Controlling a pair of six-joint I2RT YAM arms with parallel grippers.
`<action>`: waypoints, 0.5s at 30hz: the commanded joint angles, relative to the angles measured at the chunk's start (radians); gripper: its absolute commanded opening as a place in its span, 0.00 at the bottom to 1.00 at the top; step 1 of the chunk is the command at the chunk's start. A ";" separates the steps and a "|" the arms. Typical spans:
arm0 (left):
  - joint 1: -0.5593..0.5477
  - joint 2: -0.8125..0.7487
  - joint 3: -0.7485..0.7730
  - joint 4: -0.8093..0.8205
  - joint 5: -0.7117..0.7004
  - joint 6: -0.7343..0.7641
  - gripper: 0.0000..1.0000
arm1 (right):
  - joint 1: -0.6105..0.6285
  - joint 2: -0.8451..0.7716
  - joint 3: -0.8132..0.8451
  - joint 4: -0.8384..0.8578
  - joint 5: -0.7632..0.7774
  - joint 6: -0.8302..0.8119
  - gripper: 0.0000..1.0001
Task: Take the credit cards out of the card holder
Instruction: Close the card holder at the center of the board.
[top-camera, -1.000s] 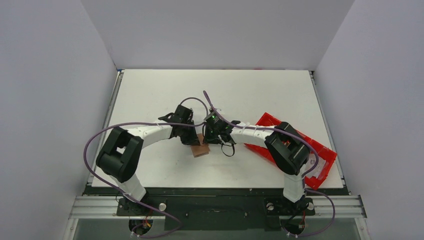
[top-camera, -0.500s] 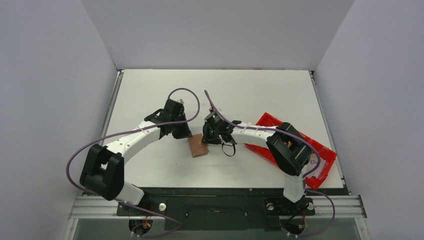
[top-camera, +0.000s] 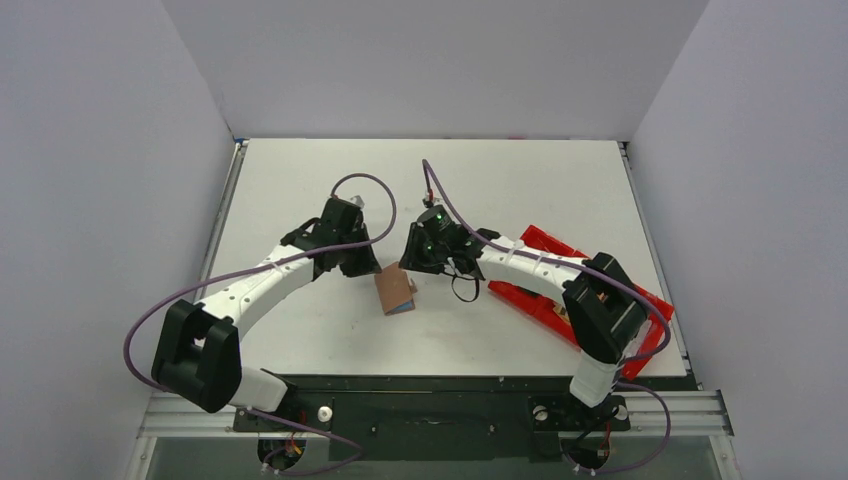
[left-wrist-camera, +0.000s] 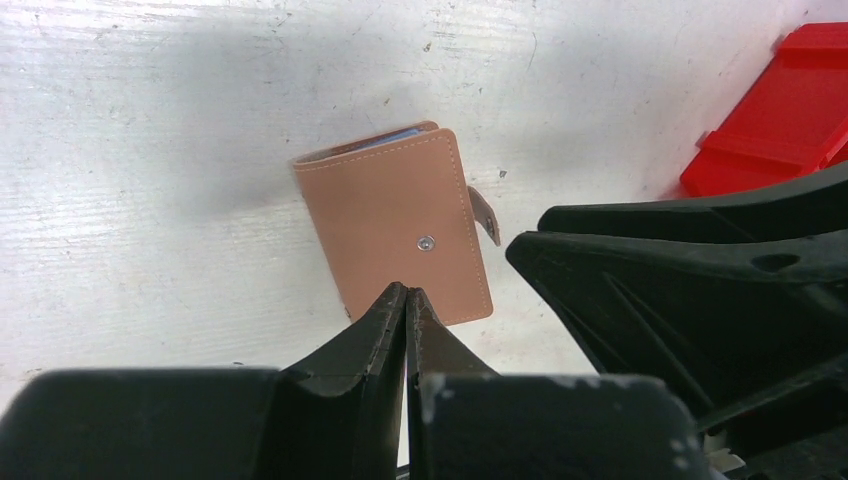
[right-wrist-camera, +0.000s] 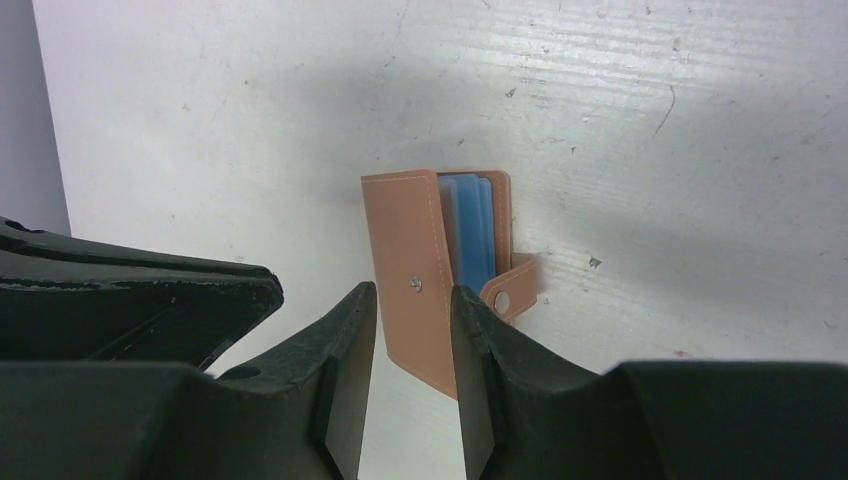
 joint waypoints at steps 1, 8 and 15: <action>0.009 -0.053 0.055 -0.017 0.003 0.029 0.02 | -0.011 -0.074 0.046 -0.027 0.012 -0.027 0.33; 0.014 -0.106 0.079 -0.028 0.004 0.050 0.04 | -0.024 -0.159 0.065 -0.070 0.038 -0.059 0.49; 0.024 -0.188 0.110 -0.043 -0.018 0.086 0.34 | -0.029 -0.281 0.067 -0.125 0.129 -0.109 0.63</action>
